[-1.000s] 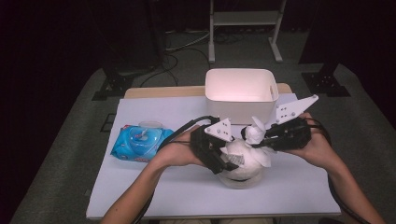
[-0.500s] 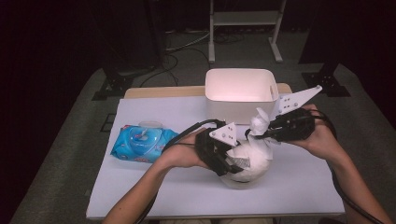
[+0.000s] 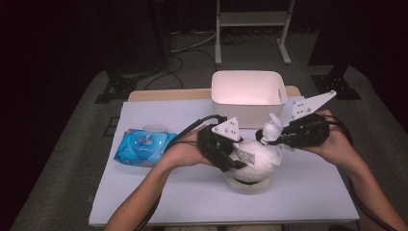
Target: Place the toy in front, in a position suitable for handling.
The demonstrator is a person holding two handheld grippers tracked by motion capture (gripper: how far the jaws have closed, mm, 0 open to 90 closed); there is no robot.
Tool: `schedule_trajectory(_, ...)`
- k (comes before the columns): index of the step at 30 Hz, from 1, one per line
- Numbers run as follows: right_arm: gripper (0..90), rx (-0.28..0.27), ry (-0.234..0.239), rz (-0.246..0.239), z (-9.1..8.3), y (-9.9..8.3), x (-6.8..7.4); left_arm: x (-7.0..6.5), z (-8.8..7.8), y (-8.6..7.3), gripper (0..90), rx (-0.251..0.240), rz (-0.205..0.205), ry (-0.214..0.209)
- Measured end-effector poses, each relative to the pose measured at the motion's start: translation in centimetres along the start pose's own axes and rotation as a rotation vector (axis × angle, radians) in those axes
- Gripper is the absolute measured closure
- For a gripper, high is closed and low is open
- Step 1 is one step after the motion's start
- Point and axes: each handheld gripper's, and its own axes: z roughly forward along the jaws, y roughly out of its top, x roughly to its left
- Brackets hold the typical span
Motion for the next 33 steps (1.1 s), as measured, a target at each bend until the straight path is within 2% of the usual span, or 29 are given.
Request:
schedule_trajectory(11, 80.1, 0.037, 0.020, -0.011, -0.2, -0.4, 0.5, 0.3, 0.0, -0.3, 26.6, -0.006, -0.013, -0.012)
schedule_trajectory(18, 79.9, 0.044, 0.001, -0.032, -0.4, 0.3, 0.4, -0.5, 0.6, 0.3, 27.3, 0.007, 0.022, -0.038)
schedule_trajectory(26, 79.8, 0.040, 0.009, -0.035, 0.3, 1.9, -0.4, -1.0, 1.1, 0.8, 27.2, -0.003, 0.045, -0.061)
schedule_trajectory(31, 79.6, 0.059, 0.010, -0.045, 0.9, 2.2, -0.5, -0.9, 1.1, 0.9, 27.4, 0.003, 0.050, -0.047)
schedule_trajectory(33, 79.5, 0.050, 0.006, -0.033, 0.5, 1.9, -0.5, -0.4, 0.8, 0.6, 27.8, -0.005, 0.023, -0.031)
